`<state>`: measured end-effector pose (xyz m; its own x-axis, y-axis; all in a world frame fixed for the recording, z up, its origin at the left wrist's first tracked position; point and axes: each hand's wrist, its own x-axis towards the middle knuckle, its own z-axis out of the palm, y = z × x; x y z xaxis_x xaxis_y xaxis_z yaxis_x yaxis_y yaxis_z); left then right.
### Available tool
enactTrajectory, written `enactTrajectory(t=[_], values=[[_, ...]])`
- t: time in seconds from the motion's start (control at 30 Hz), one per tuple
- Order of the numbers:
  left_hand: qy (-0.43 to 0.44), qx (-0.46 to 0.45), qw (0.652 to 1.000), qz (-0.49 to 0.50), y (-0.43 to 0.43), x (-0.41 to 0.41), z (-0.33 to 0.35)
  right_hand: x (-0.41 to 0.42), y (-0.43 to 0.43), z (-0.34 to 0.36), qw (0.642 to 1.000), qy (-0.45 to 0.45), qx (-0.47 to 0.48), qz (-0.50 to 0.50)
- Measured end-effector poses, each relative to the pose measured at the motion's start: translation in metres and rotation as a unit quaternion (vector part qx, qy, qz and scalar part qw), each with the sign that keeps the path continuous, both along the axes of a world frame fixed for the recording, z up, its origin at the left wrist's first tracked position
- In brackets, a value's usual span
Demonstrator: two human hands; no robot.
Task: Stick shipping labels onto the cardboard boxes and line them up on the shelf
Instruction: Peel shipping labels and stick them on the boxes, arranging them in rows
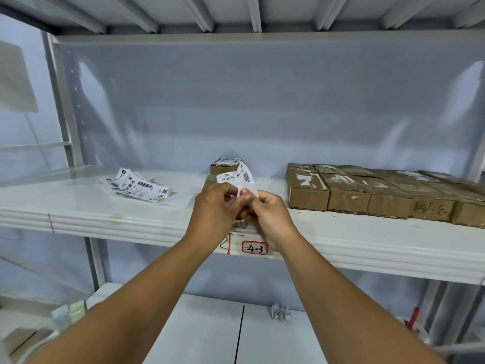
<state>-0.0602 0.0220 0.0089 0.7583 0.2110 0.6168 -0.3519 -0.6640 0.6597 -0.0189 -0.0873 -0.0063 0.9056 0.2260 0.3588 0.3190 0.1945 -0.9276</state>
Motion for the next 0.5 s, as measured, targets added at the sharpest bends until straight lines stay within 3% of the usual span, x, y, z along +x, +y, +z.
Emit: enactTrajectory(t=[0.13, 0.5], values=[[0.035, -0.064, 0.997, -0.039, 0.0036, -0.0015, 0.0026, 0.0030, -0.0003, -0.0015, 1.000, 0.002, -0.001, 0.011], [0.080, -0.075, 0.994, 0.008, 0.0090, 0.0024, 0.0065, 0.0055, -0.0008, -0.0045, 0.999, 0.001, -0.040, 0.004]])
